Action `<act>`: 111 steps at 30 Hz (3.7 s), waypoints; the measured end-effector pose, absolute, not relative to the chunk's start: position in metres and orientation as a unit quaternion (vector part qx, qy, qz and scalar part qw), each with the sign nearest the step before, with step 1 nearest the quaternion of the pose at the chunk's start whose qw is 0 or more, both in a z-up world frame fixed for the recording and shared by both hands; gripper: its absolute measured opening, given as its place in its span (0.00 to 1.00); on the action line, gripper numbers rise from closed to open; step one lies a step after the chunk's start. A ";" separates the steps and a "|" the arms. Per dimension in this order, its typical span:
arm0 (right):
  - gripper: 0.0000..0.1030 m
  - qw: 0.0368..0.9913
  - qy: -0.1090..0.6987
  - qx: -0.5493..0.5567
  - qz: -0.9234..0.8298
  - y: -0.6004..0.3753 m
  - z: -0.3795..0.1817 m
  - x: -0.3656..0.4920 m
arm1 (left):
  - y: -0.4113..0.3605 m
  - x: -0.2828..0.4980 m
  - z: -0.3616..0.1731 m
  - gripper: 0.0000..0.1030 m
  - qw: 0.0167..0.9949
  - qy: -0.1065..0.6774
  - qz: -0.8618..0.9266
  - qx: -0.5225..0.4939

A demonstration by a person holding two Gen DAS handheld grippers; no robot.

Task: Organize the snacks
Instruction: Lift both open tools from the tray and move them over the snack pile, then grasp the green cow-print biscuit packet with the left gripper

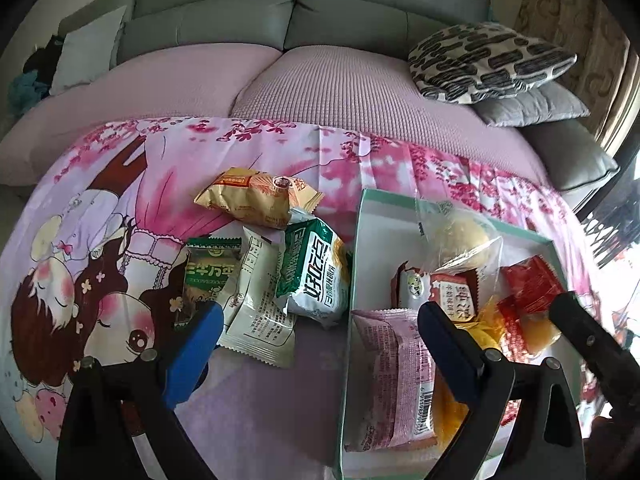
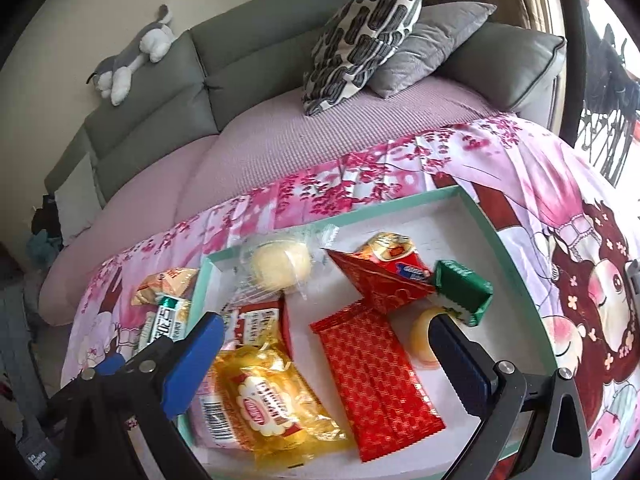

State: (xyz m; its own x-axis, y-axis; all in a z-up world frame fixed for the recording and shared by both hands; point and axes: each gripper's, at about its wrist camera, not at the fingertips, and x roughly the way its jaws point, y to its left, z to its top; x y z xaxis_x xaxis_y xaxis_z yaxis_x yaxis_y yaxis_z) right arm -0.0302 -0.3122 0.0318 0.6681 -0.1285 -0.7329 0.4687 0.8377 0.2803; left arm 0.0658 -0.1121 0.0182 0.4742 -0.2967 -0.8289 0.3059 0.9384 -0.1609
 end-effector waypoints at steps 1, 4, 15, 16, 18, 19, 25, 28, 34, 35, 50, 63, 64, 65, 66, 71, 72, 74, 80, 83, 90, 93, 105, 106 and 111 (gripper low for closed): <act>1.00 0.885 0.369 0.231 -0.165 -0.310 0.032 -0.029 | -0.107 0.067 0.019 0.95 0.857 0.483 -0.181 -0.009; 1.00 0.888 0.367 0.227 -0.159 -0.301 0.033 -0.026 | -0.096 0.070 0.022 0.95 0.856 0.482 -0.183 -0.030; 1.00 0.893 0.368 0.217 -0.139 -0.269 0.031 -0.010 | -0.033 0.092 0.016 0.95 0.855 0.498 -0.121 -0.080; 1.00 0.894 0.368 0.218 -0.136 -0.265 0.030 -0.008 | -0.029 0.092 0.016 0.95 0.855 0.498 -0.118 -0.083; 1.00 0.896 0.368 0.214 -0.126 -0.257 0.030 -0.003 | -0.020 0.093 0.015 0.95 0.855 0.498 -0.111 -0.094; 1.00 0.898 0.370 0.204 -0.121 -0.252 0.029 0.000 | -0.015 0.095 0.013 0.95 0.855 0.497 -0.108 -0.103; 1.00 0.891 0.391 0.193 -0.129 -0.249 0.016 0.016 | -0.019 0.108 -0.004 0.95 0.846 0.516 -0.095 -0.091; 1.00 0.884 0.395 0.215 -0.130 -0.256 0.007 0.018 | -0.032 0.113 -0.003 0.95 0.850 0.510 -0.106 -0.074; 1.00 0.881 0.379 0.241 -0.144 -0.261 0.006 0.002 | -0.041 0.113 -0.001 0.95 0.848 0.511 -0.130 -0.052; 1.00 0.883 0.375 0.243 -0.146 -0.259 0.008 -0.002 | -0.040 0.111 0.002 0.95 0.850 0.508 -0.132 -0.052; 0.97 0.903 0.377 0.188 -0.086 -0.184 0.023 0.004 | 0.074 0.109 0.014 0.94 0.862 0.490 -0.054 -0.118; 0.59 0.905 0.382 0.165 -0.086 -0.178 0.018 0.016 | -0.002 0.117 -0.008 0.84 0.835 0.518 -0.169 -0.076; 0.58 0.904 0.384 0.164 -0.087 -0.179 0.017 0.018 | -0.006 0.119 -0.010 0.79 0.833 0.520 -0.172 -0.075; 0.58 0.903 0.388 0.163 -0.088 -0.180 0.015 0.020 | -0.008 0.120 -0.012 0.75 0.832 0.522 -0.174 -0.074; 0.58 0.901 0.392 0.162 -0.089 -0.180 0.013 0.022 | -0.012 0.122 -0.016 0.75 0.828 0.527 -0.177 -0.073; 0.55 0.898 0.401 0.158 -0.090 -0.183 0.008 0.033 | -0.019 0.130 -0.027 0.74 0.822 0.536 -0.180 -0.075; 0.54 0.897 0.403 0.156 -0.090 -0.183 0.007 0.035 | -0.020 0.132 -0.028 0.74 0.822 0.536 -0.181 -0.074; 0.54 0.896 0.406 0.154 -0.093 -0.184 0.006 0.039 | -0.023 0.134 -0.031 0.74 0.821 0.537 -0.183 -0.071; 0.54 0.892 0.411 0.155 -0.106 -0.191 0.001 0.043 | -0.026 0.141 -0.037 0.73 0.814 0.544 -0.191 -0.077; 0.54 0.891 0.413 0.155 -0.109 -0.190 0.000 0.044 | -0.025 0.141 -0.041 0.66 0.808 0.552 -0.190 -0.077; 0.54 0.891 0.412 0.159 -0.108 -0.189 0.000 0.042 | -0.031 0.135 -0.041 0.53 0.810 0.552 -0.187 -0.064; 0.54 0.890 0.413 0.163 -0.108 -0.191 0.000 0.040 | -0.028 0.134 -0.041 0.52 0.811 0.553 -0.178 -0.068; 0.54 0.893 0.416 0.149 -0.081 -0.169 0.001 0.046 | 0.019 0.136 -0.035 0.52 0.832 0.545 -0.085 -0.061; 0.54 0.894 0.416 0.148 -0.078 -0.167 0.001 0.047 | 0.024 0.137 -0.035 0.52 0.833 0.544 -0.078 -0.061; 0.54 0.895 0.418 0.133 -0.075 -0.158 0.002 0.052 | 0.028 0.140 -0.038 0.53 0.831 0.548 -0.071 -0.060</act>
State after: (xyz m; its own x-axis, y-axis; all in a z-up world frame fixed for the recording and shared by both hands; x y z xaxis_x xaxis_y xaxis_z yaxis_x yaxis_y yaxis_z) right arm 0.0522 -0.1578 0.0018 0.6386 -0.0230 -0.7692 0.2459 0.9533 0.1756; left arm 0.1401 0.0281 -0.0381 0.3889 -0.1849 -0.9025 0.0526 0.9825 -0.1786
